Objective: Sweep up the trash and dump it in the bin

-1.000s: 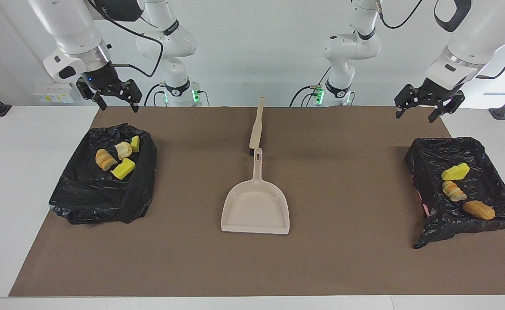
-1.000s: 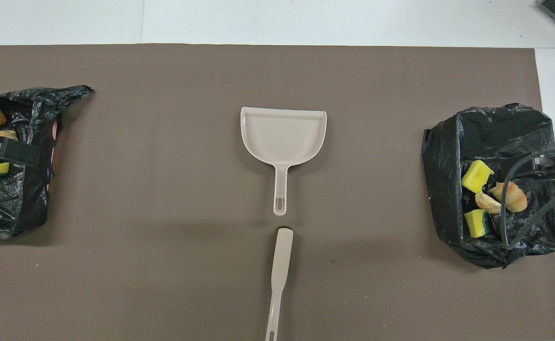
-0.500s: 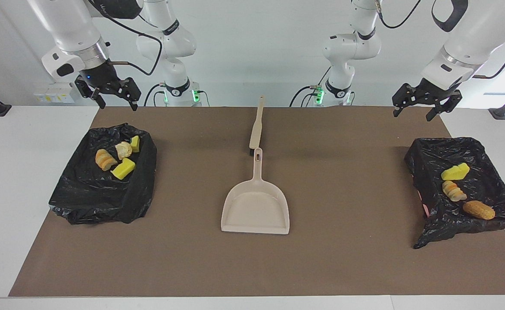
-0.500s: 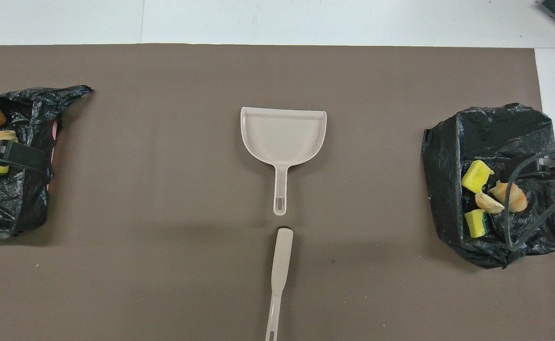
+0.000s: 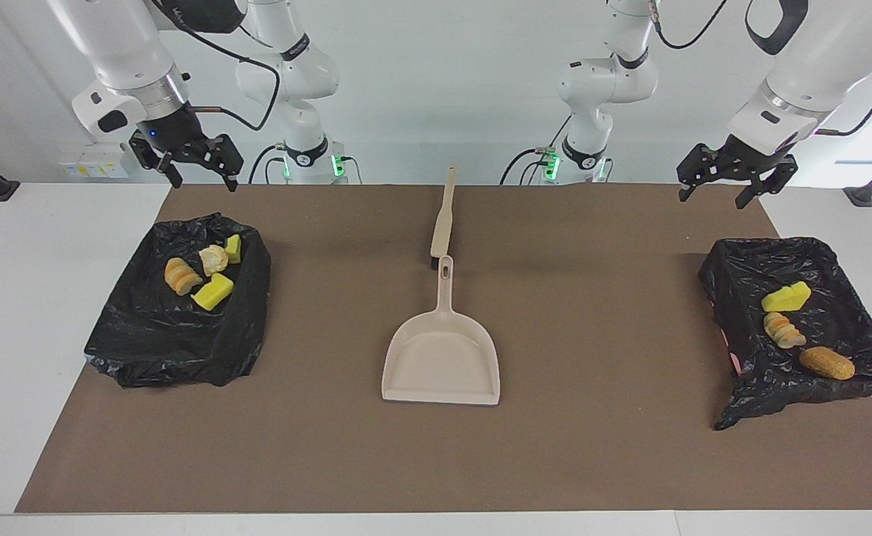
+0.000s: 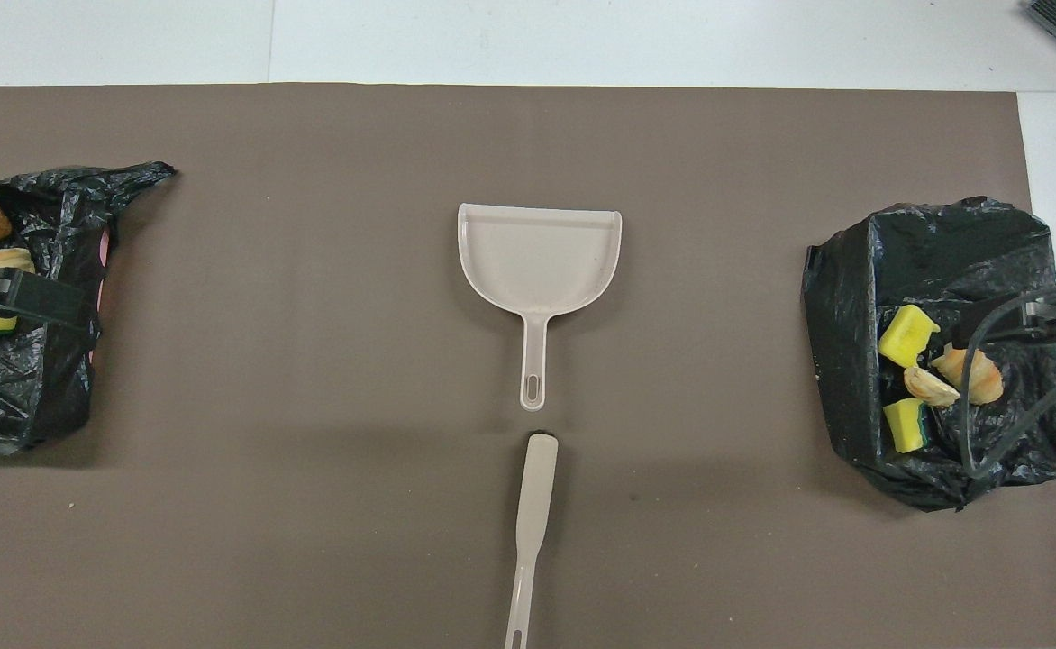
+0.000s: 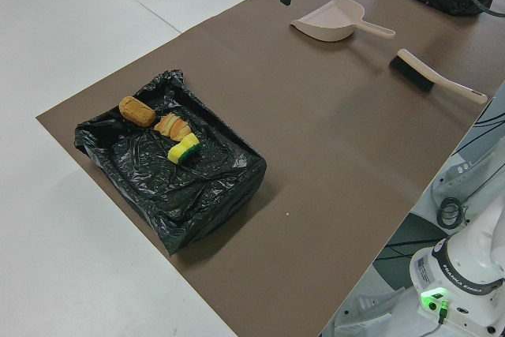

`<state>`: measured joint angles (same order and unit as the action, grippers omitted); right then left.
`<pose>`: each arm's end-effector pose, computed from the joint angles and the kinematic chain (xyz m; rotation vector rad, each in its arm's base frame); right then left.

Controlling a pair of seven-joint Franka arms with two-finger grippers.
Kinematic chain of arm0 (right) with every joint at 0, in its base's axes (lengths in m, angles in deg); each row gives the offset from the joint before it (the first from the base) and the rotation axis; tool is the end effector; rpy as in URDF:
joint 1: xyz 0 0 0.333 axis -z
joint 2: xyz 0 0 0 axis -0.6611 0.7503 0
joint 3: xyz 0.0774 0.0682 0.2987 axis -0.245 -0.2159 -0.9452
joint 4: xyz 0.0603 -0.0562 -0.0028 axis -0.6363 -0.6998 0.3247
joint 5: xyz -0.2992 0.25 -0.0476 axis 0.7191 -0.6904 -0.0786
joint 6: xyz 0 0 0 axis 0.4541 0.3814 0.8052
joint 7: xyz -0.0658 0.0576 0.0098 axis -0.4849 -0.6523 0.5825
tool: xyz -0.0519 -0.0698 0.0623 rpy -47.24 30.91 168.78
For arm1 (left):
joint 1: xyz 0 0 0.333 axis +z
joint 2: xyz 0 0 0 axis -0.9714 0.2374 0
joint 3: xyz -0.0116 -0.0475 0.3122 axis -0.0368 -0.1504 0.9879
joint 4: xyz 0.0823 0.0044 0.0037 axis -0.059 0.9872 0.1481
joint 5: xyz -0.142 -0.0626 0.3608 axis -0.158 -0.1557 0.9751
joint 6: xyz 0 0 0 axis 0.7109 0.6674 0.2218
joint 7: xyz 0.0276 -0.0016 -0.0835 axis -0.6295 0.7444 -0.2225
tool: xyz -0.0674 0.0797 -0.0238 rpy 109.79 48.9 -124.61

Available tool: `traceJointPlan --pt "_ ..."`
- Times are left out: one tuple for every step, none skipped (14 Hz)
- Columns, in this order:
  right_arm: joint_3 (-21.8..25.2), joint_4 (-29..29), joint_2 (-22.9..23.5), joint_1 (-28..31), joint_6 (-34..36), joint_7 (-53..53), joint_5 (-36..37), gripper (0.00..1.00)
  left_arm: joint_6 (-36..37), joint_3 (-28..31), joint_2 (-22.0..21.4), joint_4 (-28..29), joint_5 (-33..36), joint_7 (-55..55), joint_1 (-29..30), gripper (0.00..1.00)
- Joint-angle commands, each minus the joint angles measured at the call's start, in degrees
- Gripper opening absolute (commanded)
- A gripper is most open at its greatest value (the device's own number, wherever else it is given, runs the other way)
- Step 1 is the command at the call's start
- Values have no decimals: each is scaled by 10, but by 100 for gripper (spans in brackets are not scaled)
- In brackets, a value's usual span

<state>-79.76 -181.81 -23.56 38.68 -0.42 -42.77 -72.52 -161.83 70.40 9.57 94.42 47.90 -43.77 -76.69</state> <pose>0.5239 -0.0165 0.6256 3.1351 -0.1595 -0.0768 0.5489 -0.0323 0.6321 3.0936 -0.3229 -0.0726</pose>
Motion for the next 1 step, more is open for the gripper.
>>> traceJointPlan --pt "5 -22 -16 6 2 -25 -10 100 9 6 -11 9 10 -4 -7 100"
